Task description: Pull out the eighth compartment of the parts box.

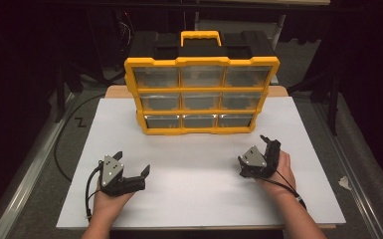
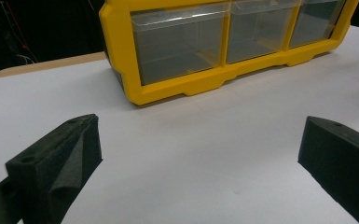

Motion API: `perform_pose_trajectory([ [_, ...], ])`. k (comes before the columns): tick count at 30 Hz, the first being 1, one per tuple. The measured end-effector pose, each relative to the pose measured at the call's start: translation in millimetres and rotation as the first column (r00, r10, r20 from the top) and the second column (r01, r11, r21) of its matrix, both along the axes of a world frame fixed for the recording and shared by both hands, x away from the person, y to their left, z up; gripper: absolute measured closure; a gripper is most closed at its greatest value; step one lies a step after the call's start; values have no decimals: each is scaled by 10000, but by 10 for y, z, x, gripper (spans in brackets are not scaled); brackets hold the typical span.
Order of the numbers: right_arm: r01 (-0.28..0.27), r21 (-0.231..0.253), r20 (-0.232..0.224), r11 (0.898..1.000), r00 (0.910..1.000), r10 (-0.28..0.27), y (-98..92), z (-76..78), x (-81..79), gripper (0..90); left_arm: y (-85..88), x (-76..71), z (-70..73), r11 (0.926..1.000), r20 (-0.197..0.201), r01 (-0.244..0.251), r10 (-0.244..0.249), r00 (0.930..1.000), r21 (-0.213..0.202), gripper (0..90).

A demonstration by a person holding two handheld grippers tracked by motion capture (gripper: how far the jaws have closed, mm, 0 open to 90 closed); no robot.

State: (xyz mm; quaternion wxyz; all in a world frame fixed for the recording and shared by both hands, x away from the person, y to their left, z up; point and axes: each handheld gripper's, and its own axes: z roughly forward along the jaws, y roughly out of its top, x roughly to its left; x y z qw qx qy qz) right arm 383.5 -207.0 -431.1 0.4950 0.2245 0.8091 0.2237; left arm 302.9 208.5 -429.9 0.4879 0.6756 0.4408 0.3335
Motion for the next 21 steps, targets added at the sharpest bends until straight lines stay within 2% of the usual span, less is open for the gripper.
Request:
perform_pose_trajectory([
  [2, -31, -163, 94, 9999, 10000, 33, 31, -13, -16, 7, 0, -3, 1, 10000, 1, 1, -1, 10000, 6, 3],
  [3, -106, -613, 243, 9981, 9996, 121, 45, -8, -30, 7, -2, -7, 3, 10000, 12, 3, -3, 10000, 64, 3],
  [5, -61, -501, 287, 9987, 9996, 76, 64, -20, -40, 8, -4, -10, 4, 9999, 30, 5, -6, 10000, 111, 3],
  [6, -67, -828, 297, 9965, 9995, 92, 65, -5, -46, 9, -9, -14, 4, 9998, 78, -14, 13, 10000, 179, 3],
  [7, -36, -885, 336, 9961, 9994, 66, 76, -3, -53, 10, -16, -18, 4, 9995, 136, -23, 19, 9999, 306, 3],
  [9, -69, -1349, 530, 9908, 9985, 141, 88, 11, -66, 10, -30, -20, 3, 9988, 139, 17, -23, 9999, 491, 3],
  [11, -52, -1471, 582, 9891, 9982, 139, 96, 9, -70, 10, -30, -19, 3, 9988, 140, 25, -32, 9999, 487, 3],
  [15, -72, -1986, 739, 9800, 9970, 223, 121, 9, -85, 10, -18, -14, 3, 9989, 142, -12, 5, 9999, 472, 3],
  [16, -74, -2225, 854, 9749, 9960, 270, 135, 17, -95, 10, -11, -11, 3, 9989, 130, -15, 9, 9999, 474, 3],
  [18, -50, -2313, 919, 9729, 9954, 270, 144, 16, -101, 10, -9, -9, 3, 9988, 127, -13, 6, 9999, 482, 3],
  [19, -99, -2624, 1049, 9649, 9937, 387, 158, 20, -111, 10, -8, -9, 0, 9984, 124, -10, 3, 9999, 569, 3],
  [20, -99, -2624, 1049, 9649, 9937, 387, 158, 20, -111, 10, -8, -9, 0, 9984, 124, -10, 3, 9999, 569, 3],
  [21, -145, -2845, 1126, 9586, 9925, 484, 164, 26, -114, 10, -8, -11, -3, 9981, 120, -17, 10, 9999, 616, 3],
])
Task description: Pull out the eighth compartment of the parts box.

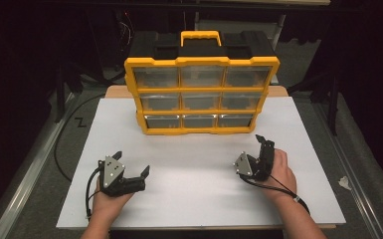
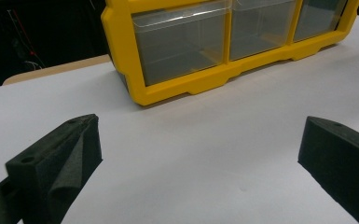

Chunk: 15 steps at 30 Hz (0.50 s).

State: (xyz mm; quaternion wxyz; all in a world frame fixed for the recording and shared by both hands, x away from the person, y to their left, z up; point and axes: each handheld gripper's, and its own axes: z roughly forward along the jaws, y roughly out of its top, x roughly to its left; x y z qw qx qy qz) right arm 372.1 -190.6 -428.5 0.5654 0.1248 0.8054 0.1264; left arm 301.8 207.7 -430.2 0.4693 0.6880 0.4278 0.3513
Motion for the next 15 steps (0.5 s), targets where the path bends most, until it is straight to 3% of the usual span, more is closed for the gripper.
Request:
perform_pose_trajectory([
  [3, -144, -600, 258, 9981, 9995, 159, 26, 13, -9, 10, 5, 2, 1, 10000, 22, -39, 39, 10000, 84, 3],
  [6, -234, -896, 295, 9957, 9992, 261, 40, 6, -18, 11, 12, 6, 8, 10000, 48, -32, 32, 10000, 53, 3],
  [10, -367, -1596, 460, 9865, 9979, 446, 73, -13, -19, 11, 23, 8, 9, 9999, 12, -15, 15, 10000, 111, 3],
  [13, -403, -1802, 488, 9828, 9976, 499, 86, -15, -20, 11, 27, 11, 8, 9998, 13, 13, -13, 10000, 195, 3],
  [15, -451, -2193, 615, 9746, 9963, 599, 109, -27, -25, 11, 32, 15, 9, 9998, 8, 74, -74, 10000, 211, 3],
])
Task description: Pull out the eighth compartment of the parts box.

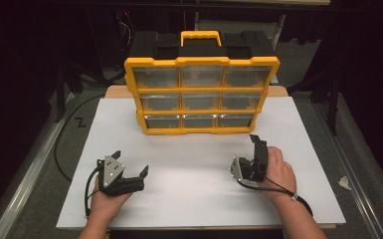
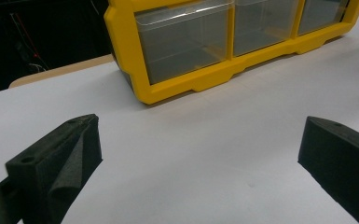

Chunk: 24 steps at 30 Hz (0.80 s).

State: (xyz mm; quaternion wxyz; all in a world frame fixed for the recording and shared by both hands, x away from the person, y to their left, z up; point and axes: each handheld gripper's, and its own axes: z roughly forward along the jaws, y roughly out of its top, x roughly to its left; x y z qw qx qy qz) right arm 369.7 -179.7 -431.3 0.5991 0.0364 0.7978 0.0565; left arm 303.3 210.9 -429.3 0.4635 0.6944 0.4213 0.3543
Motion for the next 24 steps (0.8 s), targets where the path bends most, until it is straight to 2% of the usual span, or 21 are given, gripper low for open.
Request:
perform_pose_trajectory([
  [4, -20, -318, 1, 9995, 10000, 20, 20, -21, 2, 12, 9, 2, 5, 10000, -3, 34, -34, 10000, -23, 3],
  [6, -145, -709, 73, 9974, 9999, 151, 38, -38, 6, 11, 17, 1, 8, 10000, -9, 25, -25, 10000, -64, 3],
  [10, -195, -1017, 171, 9946, 9996, 214, 84, -71, -15, 11, 9, 1, 5, 9999, -114, 85, -87, 9999, -139, 3],
  [13, -296, -1263, 406, 9916, 9986, 350, 137, -71, -39, 17, 5, -3, 5, 9998, -146, 97, -100, 9998, -179, 3],
  [20, -687, -1394, 573, 9879, 9954, 773, 273, -49, -41, 44, 8, 2, -9, 9998, -239, 93, -98, 9997, -198, 3],
  [24, -873, -1479, 690, 9851, 9928, 984, 405, -54, -29, 102, 2, 0, -9, 9996, -228, 199, -204, 9995, -199, 3],
])
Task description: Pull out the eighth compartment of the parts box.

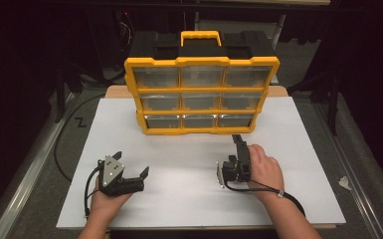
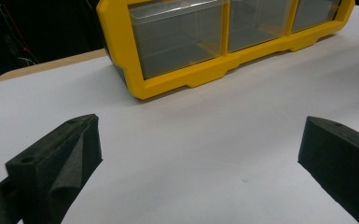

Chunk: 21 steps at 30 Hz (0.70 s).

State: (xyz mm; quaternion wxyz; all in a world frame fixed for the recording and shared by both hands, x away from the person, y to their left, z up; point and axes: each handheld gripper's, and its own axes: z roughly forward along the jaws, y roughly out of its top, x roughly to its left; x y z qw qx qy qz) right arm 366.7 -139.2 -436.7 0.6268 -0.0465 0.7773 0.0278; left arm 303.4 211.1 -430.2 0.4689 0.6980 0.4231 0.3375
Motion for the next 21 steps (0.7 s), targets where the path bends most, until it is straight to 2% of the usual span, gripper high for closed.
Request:
perform_pose_trajectory([
  [6, -195, 104, 238, 9998, 9995, 192, 194, -12, 52, 224, -3, 9, -3, 10000, -7, 70, -70, 10000, -44, 3],
  [13, -322, 215, 689, 9993, 9972, 306, 427, 25, 205, 390, 3, 5, 1, 9998, 29, 131, -131, 9999, -128, 3],
  [15, -286, 331, 721, 9990, 9971, 262, 485, 42, 260, 429, 3, 8, 1, 9998, 19, 158, -158, 9999, -127, 3],
  [21, -202, 229, 746, 9995, 9970, 185, 613, 52, 393, 522, 4, 5, 4, 9997, 30, 187, -186, 9998, -181, 3],
])
